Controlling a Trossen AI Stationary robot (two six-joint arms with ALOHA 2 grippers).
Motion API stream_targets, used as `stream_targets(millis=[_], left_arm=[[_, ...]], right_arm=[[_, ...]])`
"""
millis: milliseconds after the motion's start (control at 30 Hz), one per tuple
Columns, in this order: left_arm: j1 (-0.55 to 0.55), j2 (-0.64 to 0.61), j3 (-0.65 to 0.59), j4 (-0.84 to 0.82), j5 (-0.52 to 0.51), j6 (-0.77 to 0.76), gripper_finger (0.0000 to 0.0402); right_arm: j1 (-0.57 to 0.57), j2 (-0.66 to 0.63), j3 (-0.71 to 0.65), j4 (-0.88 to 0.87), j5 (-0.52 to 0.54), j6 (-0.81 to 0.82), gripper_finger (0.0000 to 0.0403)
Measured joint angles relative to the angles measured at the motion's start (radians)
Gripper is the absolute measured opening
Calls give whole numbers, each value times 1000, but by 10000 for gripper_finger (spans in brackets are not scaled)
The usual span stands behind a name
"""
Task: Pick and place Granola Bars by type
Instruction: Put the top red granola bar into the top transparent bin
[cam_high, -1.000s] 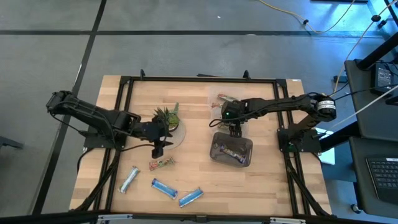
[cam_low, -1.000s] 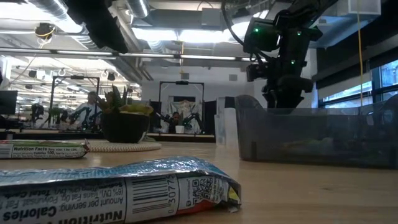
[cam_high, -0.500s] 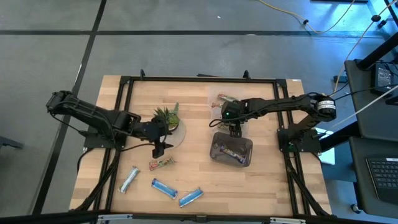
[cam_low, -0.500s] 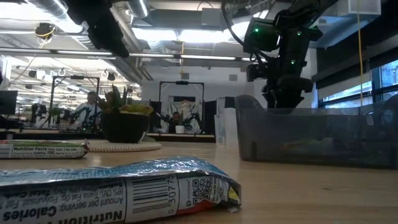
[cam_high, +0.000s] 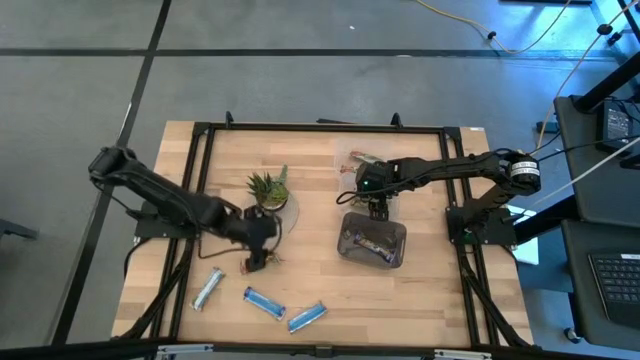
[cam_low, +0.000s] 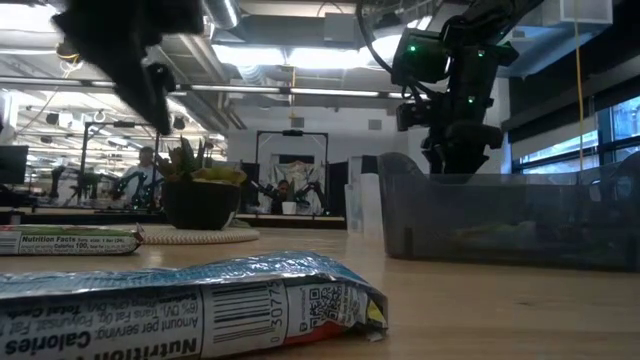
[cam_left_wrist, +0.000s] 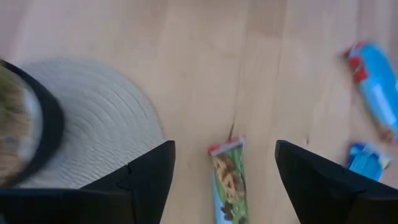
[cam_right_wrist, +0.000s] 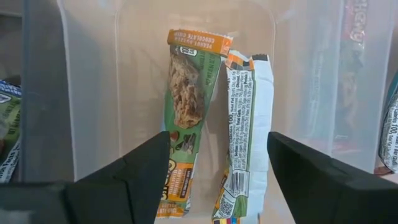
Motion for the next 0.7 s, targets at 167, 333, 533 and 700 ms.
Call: stream_targets(millis=[167,333,533,700], left_arm=[[-75,116,0,3,0,-129,265],[-123,219,0,1,-45,-235,264],[-139,332,0,3,-36,-287,259],[-139,381,5,5,-2,-286,241]], right_arm=[[0,0,0,0,0,0,272],[0,0,0,4,0,0,272],[0,0,0,26,0,0,272],[0,0,0,26,0,0,272]])
